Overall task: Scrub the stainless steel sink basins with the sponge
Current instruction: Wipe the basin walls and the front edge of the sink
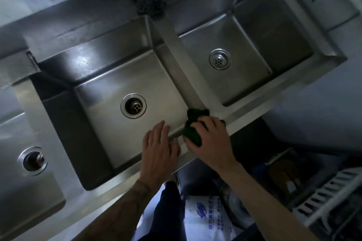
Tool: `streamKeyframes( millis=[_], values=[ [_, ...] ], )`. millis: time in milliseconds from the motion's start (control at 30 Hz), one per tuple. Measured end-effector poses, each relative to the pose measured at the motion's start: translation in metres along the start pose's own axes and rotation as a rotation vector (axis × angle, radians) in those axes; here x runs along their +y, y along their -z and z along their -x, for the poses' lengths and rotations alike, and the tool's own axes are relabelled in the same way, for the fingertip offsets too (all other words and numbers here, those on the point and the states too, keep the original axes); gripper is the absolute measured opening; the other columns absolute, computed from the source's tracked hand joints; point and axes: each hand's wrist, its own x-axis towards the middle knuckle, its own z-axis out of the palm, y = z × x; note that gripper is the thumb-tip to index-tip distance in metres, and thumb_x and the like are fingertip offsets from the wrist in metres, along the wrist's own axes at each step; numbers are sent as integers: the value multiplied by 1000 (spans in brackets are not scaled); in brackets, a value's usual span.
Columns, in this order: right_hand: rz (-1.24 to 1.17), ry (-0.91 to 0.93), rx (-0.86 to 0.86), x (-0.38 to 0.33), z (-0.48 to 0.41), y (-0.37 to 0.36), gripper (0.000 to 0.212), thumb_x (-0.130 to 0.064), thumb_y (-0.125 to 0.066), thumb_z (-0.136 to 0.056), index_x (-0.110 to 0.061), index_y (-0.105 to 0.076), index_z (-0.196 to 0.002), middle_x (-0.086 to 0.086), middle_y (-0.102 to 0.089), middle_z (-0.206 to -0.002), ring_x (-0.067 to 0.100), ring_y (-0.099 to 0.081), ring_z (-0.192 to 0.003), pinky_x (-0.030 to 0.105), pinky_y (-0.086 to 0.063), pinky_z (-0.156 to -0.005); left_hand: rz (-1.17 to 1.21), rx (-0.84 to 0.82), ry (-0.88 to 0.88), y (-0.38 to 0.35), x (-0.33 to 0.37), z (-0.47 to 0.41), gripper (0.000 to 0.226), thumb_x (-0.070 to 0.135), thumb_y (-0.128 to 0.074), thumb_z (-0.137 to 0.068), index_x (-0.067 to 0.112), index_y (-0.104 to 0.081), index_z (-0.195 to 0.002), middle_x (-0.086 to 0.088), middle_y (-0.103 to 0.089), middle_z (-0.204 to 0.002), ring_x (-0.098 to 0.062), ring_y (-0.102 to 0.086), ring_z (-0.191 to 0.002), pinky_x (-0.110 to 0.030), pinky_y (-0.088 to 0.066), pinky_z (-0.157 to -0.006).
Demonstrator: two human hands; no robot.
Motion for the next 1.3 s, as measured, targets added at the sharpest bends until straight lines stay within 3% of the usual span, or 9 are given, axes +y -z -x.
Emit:
streamKeyframes(
  millis=[167, 267, 467, 700, 800, 933, 1067, 1167, 1300],
  values=[
    [126, -354, 115, 35, -17, 18, 44, -51, -62, -88, -17, -68, -115, 8, -60, -120, 30, -54, -102, 43, -48, -89, -34, 82, -75, 8, -35, 25, 41, 26, -50, -101, 0, -63, -129, -21, -59, -145, -41, -60, -129, -58, -50, -106],
    [97, -485, 180, -2, -9, 5, 43, -50, -64, -88, -16, -69, -114, 9, -60, -117, 31, -54, -101, 41, -42, -90, -79, 90, -109, 14, -67, 49, 43, 29, -47, -103, -2, -63, -128, -23, -59, -144, -43, -60, -129, -59, -50, -105],
    [13, -179, 108, -96, 32, -24, 36, -48, -74, -84, -18, -72, -103, 4, -65, -107, 25, -57, -93, 37, -46, -83, -235, -49, -129, 25, -113, 81, 49, 30, -38, -109, -3, -64, -133, -24, -54, -153, -43, -53, -141, -58, -41, -116],
    [122, -526, 166, -70, 7, -12, 42, -50, -64, -89, -15, -71, -112, 12, -60, -116, 34, -54, -102, 47, -46, -93, -228, -17, -109, 16, -124, 82, 46, 32, -38, -111, 3, -61, -139, -17, -51, -157, -36, -48, -146, -51, -31, -121],
    [66, -394, 193, -128, 38, -40, 40, -50, -68, -87, -17, -72, -109, 9, -62, -112, 29, -53, -95, 40, -44, -87, -139, 81, -104, 12, -125, 83, 42, 30, -53, -106, 4, -62, -137, -16, -57, -152, -37, -56, -138, -54, -39, -117],
    [20, -138, 93, -135, 58, -41, 44, -50, -66, -89, -15, -73, -116, 8, -61, -115, 27, -53, -99, 40, -45, -89, -136, 132, -106, 11, -125, 83, 42, 33, -47, -106, 7, -62, -135, -15, -58, -150, -37, -57, -135, -54, -40, -115],
    [97, -378, 146, -77, 26, -15, 43, -44, -68, -89, -13, -70, -118, 14, -59, -119, 35, -55, -101, 46, -47, -91, -144, 150, -116, 9, -126, 84, 42, 35, -46, -107, 8, -60, -135, -15, -57, -150, -36, -55, -136, -54, -38, -116],
    [108, -513, 216, -93, 21, -23, 42, -47, -66, -89, -14, -71, -114, 12, -59, -117, 33, -55, -99, 42, -45, -90, -156, 173, -113, 7, -126, 83, 42, 35, -47, -106, 7, -60, -135, -15, -57, -150, -36, -54, -136, -54, -38, -117],
    [6, -284, 171, -168, 62, -53, 42, -48, -67, -89, -17, -73, -116, 9, -64, -116, 29, -57, -101, 41, -44, -92, -152, 187, -108, 8, -126, 84, 43, 34, -47, -106, 5, -62, -134, -17, -58, -149, -38, -57, -134, -56, -41, -114]
  ],
)
